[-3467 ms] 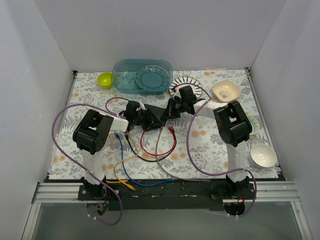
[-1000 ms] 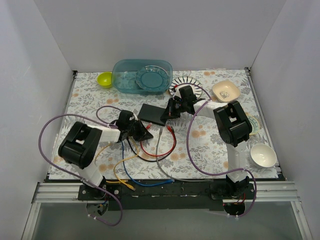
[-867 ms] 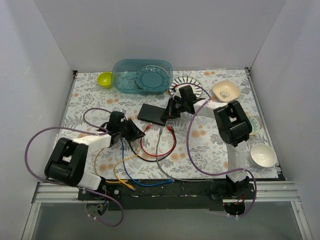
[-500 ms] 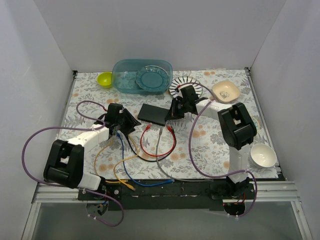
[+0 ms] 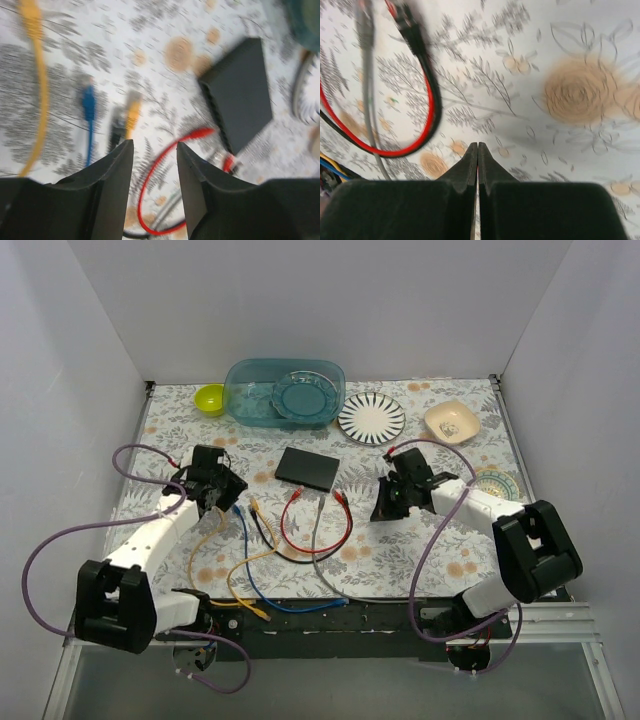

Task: Pull the plug from the switch port

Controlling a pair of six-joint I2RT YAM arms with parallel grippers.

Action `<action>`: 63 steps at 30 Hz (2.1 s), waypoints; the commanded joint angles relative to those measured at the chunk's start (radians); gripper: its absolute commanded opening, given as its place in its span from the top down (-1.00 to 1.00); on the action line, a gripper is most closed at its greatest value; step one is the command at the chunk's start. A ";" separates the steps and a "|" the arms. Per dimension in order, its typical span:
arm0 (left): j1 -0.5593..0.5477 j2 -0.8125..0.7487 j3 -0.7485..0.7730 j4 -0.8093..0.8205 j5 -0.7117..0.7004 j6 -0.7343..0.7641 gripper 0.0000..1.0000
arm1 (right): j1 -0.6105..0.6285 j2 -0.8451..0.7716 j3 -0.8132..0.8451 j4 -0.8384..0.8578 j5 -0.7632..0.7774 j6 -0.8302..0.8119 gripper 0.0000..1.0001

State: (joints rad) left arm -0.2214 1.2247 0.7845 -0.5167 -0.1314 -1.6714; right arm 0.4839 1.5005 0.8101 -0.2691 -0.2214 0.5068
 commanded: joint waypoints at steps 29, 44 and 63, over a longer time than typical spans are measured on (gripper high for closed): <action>-0.694 0.627 0.198 -0.199 0.008 -0.181 1.00 | 0.013 -0.381 -0.029 -0.154 0.125 -0.025 0.97; 0.058 0.064 -0.140 -0.417 -0.091 -0.254 0.95 | 0.015 -0.355 -0.029 -0.127 0.071 -0.008 0.96; 0.244 -0.052 0.127 -0.121 0.165 -0.080 0.80 | 0.033 -0.336 -0.040 -0.113 0.057 -0.017 0.97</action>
State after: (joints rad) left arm 0.2424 1.2785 0.9596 -0.8341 -0.1024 -1.7496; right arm 0.5121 1.1538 0.7452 -0.4164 -0.1444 0.4953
